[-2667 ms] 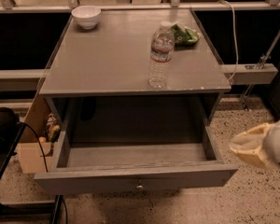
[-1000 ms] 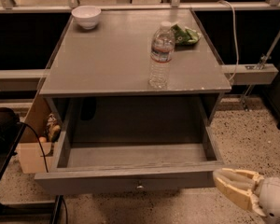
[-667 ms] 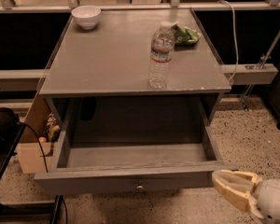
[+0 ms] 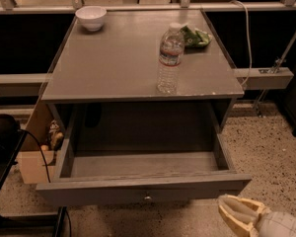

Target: Close top drawer

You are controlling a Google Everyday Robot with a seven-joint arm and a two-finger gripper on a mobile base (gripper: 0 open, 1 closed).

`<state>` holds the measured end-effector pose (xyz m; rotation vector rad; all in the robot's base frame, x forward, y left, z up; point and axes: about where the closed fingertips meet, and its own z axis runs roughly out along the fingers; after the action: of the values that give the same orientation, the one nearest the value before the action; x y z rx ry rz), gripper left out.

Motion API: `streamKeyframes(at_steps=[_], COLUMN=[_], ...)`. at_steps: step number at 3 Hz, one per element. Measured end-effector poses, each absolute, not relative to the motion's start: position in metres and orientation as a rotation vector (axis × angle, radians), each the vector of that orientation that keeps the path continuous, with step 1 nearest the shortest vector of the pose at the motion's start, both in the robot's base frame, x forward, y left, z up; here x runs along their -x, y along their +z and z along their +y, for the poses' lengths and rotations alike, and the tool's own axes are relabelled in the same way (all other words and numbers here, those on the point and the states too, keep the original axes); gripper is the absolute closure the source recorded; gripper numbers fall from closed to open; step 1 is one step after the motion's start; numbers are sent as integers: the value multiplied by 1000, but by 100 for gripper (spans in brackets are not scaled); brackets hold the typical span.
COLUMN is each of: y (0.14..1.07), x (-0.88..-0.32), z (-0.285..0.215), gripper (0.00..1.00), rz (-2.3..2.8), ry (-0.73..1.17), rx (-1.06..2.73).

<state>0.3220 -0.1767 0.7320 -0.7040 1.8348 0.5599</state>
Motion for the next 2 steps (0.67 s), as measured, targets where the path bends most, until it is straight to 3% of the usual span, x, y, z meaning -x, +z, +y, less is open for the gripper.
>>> streamKeyframes(at_steps=[2], y=[725], x=[-323], z=[-179], gripper=[100], rz=[1781], ry=[361], rx=[591])
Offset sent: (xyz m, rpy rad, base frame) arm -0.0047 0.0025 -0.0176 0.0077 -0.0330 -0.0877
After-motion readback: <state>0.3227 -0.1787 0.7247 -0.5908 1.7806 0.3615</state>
